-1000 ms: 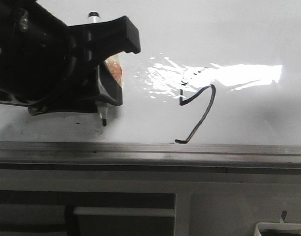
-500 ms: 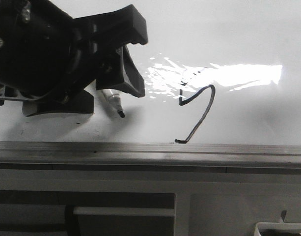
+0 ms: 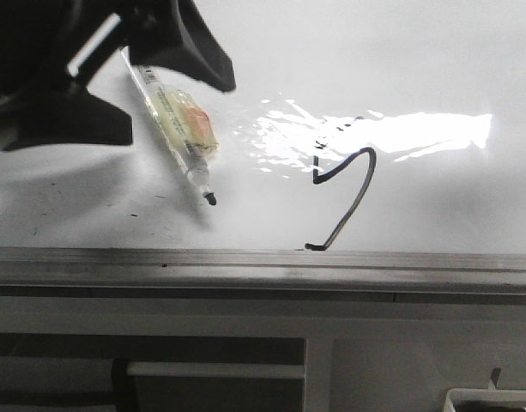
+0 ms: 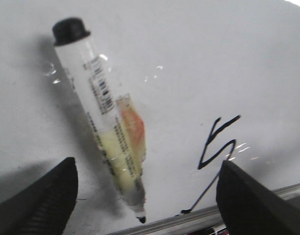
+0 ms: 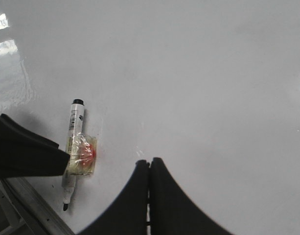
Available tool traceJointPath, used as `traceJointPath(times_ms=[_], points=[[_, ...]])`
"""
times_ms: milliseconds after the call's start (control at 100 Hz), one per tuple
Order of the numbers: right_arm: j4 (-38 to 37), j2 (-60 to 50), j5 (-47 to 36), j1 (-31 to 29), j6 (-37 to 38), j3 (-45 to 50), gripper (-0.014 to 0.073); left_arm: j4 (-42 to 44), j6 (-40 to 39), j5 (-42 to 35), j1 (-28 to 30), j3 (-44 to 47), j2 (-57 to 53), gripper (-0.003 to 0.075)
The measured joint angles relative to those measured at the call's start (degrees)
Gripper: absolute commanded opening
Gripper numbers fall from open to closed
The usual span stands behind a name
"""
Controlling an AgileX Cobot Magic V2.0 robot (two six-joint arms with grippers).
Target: Write number 5 on whiteboard
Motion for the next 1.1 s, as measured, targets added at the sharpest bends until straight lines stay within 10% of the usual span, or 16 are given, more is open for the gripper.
traceJointPath(times_ms=[260, 590, 1100], points=[[0.0, -1.6, 0.2, 0.0, 0.0, 0.0, -0.0066, 5.8, 0.0, 0.0, 0.0, 0.6, -10.3, 0.0498], [0.0, -19.5, -2.8, 0.0, -7.0, 4.1, -0.0066, 9.9, 6.2, -2.9, 0.0, 11.8, -30.2, -0.0022], [0.2, -42.6, -9.8, 0.0, -7.7, 13.7, -0.0066, 9.3, 7.0, -8.6, 0.0, 25.5, -50.4, -0.0020]])
